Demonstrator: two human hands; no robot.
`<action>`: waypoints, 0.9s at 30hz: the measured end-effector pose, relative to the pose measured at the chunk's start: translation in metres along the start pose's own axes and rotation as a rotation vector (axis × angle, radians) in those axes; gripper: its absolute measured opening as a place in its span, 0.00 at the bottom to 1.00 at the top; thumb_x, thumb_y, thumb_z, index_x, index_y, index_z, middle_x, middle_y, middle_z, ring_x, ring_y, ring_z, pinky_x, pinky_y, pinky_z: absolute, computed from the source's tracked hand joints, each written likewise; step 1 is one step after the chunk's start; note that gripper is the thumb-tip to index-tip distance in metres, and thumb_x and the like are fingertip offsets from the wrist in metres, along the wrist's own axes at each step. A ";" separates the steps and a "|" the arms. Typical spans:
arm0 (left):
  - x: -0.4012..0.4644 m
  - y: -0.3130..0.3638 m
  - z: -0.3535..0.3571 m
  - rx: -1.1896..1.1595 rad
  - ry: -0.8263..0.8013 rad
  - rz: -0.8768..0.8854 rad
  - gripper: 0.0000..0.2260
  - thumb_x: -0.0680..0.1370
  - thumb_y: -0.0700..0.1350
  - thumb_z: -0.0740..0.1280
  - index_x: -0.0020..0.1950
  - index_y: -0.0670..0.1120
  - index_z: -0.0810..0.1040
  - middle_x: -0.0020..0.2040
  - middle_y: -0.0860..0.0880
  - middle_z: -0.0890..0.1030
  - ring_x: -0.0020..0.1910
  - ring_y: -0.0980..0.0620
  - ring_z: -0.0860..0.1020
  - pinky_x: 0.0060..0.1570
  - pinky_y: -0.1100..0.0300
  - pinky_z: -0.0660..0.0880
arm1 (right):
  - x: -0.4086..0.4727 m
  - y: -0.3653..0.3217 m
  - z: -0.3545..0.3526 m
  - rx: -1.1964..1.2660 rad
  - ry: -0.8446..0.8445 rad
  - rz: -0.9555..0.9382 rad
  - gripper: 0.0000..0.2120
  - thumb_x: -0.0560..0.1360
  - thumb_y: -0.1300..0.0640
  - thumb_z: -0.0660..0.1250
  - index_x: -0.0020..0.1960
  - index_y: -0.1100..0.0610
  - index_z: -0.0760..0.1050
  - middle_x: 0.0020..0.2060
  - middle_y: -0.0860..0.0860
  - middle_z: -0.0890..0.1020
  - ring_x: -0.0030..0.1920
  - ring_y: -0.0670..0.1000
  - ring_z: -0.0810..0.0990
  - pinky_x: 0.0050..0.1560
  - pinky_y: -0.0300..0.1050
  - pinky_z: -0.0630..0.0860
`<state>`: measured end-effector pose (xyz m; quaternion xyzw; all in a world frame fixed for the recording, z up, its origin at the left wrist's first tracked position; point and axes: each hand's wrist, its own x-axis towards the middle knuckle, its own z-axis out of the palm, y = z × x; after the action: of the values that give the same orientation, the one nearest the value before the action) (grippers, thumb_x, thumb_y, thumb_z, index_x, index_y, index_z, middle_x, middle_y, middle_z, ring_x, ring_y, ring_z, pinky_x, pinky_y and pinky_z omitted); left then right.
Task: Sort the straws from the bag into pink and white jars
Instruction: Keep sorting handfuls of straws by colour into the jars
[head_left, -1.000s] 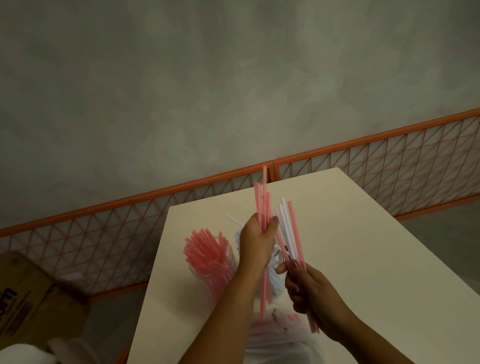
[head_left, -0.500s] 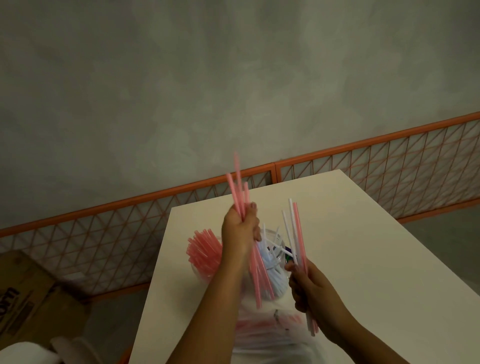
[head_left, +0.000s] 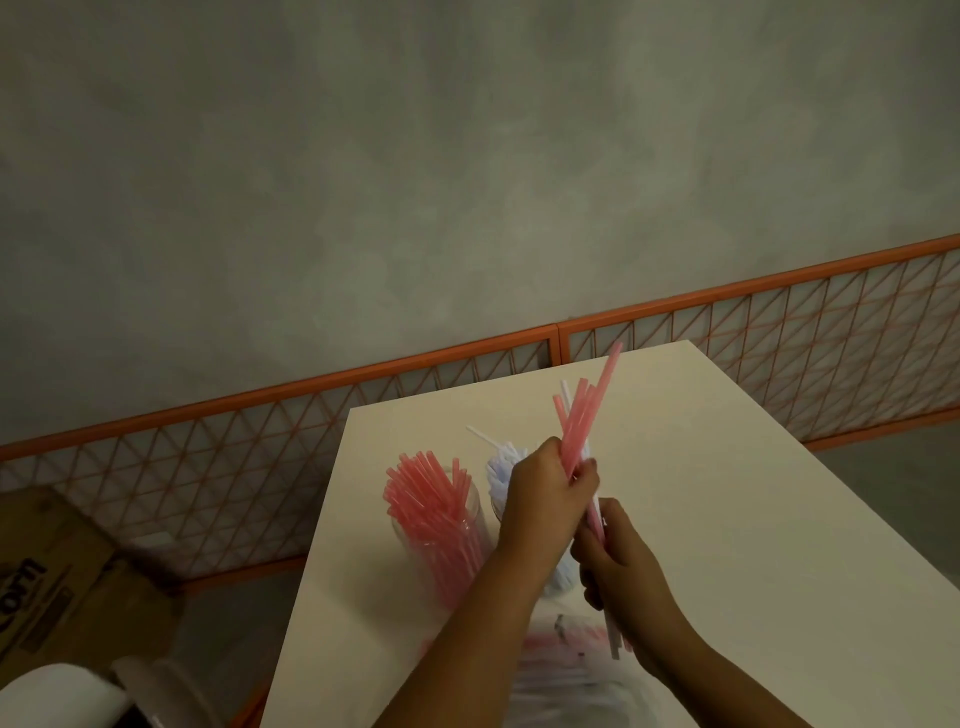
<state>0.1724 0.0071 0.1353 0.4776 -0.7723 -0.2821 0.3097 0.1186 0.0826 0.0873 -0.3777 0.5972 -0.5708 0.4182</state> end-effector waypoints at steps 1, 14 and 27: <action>0.001 -0.001 -0.003 -0.031 0.018 -0.001 0.12 0.79 0.49 0.61 0.54 0.41 0.75 0.43 0.50 0.77 0.39 0.54 0.75 0.42 0.70 0.72 | -0.001 0.000 0.002 -0.009 -0.007 0.000 0.07 0.80 0.55 0.57 0.47 0.57 0.70 0.29 0.53 0.72 0.24 0.45 0.66 0.27 0.38 0.65; 0.017 -0.008 -0.049 -0.152 0.033 -0.065 0.12 0.75 0.54 0.66 0.40 0.46 0.72 0.31 0.53 0.72 0.30 0.56 0.72 0.31 0.70 0.69 | -0.003 0.006 0.013 -0.169 0.017 -0.087 0.07 0.79 0.58 0.58 0.46 0.57 0.74 0.26 0.48 0.71 0.21 0.42 0.66 0.27 0.38 0.64; 0.015 -0.028 -0.054 -0.321 0.090 -0.079 0.06 0.79 0.46 0.61 0.46 0.45 0.73 0.32 0.52 0.71 0.28 0.56 0.71 0.30 0.66 0.70 | -0.002 0.010 0.035 -0.225 0.004 -0.178 0.07 0.79 0.53 0.58 0.43 0.51 0.71 0.27 0.44 0.73 0.26 0.42 0.68 0.30 0.37 0.65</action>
<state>0.2234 -0.0246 0.1534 0.4642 -0.6833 -0.3918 0.4051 0.1523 0.0720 0.0780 -0.4724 0.6226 -0.5357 0.3197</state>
